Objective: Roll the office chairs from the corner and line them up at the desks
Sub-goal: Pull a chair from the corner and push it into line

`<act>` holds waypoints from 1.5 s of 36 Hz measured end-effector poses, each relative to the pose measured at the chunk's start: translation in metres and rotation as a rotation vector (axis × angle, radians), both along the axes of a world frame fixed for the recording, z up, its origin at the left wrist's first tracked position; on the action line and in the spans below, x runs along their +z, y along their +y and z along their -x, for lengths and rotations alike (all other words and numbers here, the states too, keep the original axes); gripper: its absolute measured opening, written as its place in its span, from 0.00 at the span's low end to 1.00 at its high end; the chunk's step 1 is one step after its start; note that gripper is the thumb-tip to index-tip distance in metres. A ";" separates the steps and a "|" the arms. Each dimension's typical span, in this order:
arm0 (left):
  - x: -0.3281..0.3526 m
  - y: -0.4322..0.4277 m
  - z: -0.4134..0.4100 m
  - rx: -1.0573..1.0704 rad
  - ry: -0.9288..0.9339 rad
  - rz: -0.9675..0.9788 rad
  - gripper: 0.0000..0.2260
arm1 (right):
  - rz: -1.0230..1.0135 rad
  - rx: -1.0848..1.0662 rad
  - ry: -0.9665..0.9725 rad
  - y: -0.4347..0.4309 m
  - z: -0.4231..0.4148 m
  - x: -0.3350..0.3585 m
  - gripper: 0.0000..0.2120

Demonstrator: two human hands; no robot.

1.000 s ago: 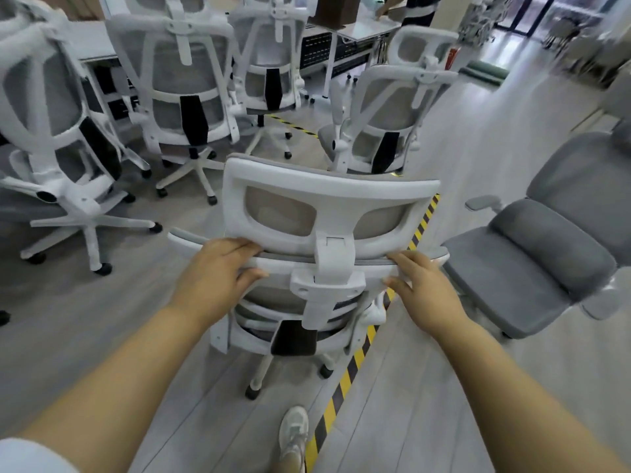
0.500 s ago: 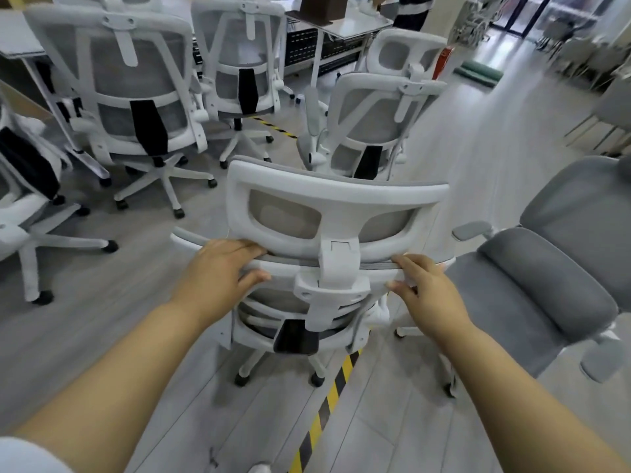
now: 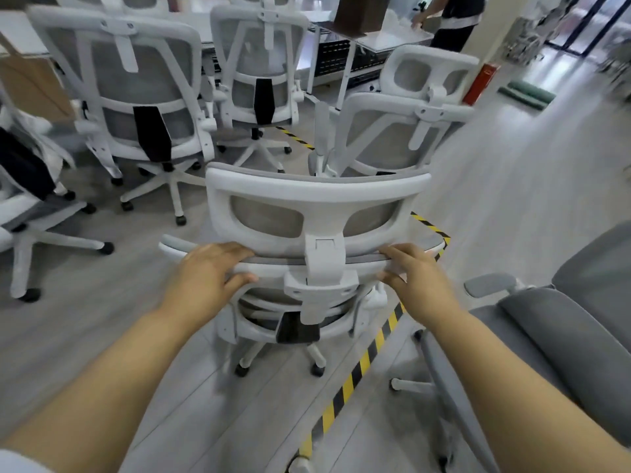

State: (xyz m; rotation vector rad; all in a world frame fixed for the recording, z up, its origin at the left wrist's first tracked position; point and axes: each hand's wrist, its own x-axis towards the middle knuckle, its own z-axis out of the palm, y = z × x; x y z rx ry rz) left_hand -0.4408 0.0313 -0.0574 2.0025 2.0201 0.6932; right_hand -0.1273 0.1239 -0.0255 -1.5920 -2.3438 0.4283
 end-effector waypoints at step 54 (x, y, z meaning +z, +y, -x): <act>0.058 0.025 -0.093 0.245 0.321 0.526 0.16 | 0.227 0.205 -0.465 0.087 -0.056 0.067 0.23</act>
